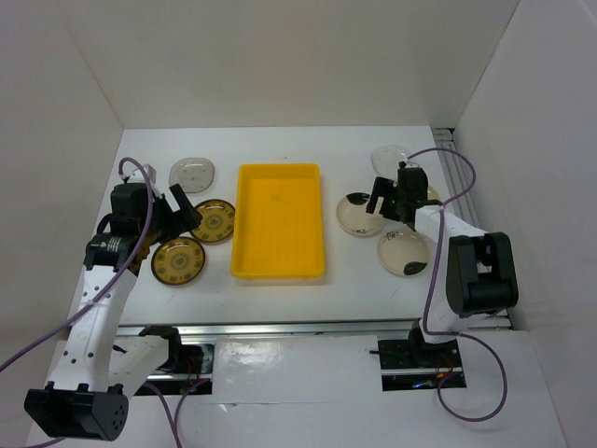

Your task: Place the plates into the plastic bin on the countertop

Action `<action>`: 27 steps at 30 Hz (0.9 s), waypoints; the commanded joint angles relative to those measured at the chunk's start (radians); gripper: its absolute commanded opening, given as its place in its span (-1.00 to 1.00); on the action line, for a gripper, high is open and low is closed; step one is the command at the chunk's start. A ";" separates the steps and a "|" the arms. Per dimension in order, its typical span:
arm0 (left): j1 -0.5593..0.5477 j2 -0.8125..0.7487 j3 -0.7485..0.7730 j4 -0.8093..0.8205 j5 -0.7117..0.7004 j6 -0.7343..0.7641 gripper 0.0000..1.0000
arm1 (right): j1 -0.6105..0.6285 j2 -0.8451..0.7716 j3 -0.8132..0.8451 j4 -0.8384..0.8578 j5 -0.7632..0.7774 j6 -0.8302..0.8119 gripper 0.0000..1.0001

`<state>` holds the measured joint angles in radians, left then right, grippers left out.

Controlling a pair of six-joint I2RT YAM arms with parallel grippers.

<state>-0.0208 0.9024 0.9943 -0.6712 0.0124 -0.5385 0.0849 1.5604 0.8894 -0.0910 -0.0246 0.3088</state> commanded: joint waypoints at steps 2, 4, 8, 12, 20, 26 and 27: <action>0.005 -0.017 -0.003 0.044 0.027 0.026 1.00 | -0.037 0.041 0.016 0.102 -0.067 -0.033 0.83; 0.005 -0.017 -0.003 0.044 0.027 0.026 1.00 | -0.037 0.062 0.026 0.102 -0.083 -0.033 0.83; 0.005 -0.017 -0.003 0.044 0.027 0.026 1.00 | -0.037 0.108 0.026 0.112 -0.083 -0.042 0.76; 0.005 -0.017 -0.003 0.044 0.027 0.026 1.00 | -0.037 0.141 0.026 0.131 -0.083 -0.042 0.58; 0.005 -0.026 -0.003 0.044 0.027 0.026 1.00 | -0.046 0.202 0.036 0.131 -0.072 -0.042 0.08; 0.005 -0.026 -0.003 0.044 0.027 0.026 1.00 | -0.065 0.234 0.056 0.093 -0.051 0.001 -0.48; 0.005 -0.026 -0.003 0.044 0.015 0.026 1.00 | -0.065 0.245 0.056 0.079 -0.051 0.001 -0.59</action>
<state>-0.0208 0.8921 0.9943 -0.6647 0.0250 -0.5262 0.0338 1.7672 0.9260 0.0120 -0.0956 0.2955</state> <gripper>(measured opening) 0.997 0.240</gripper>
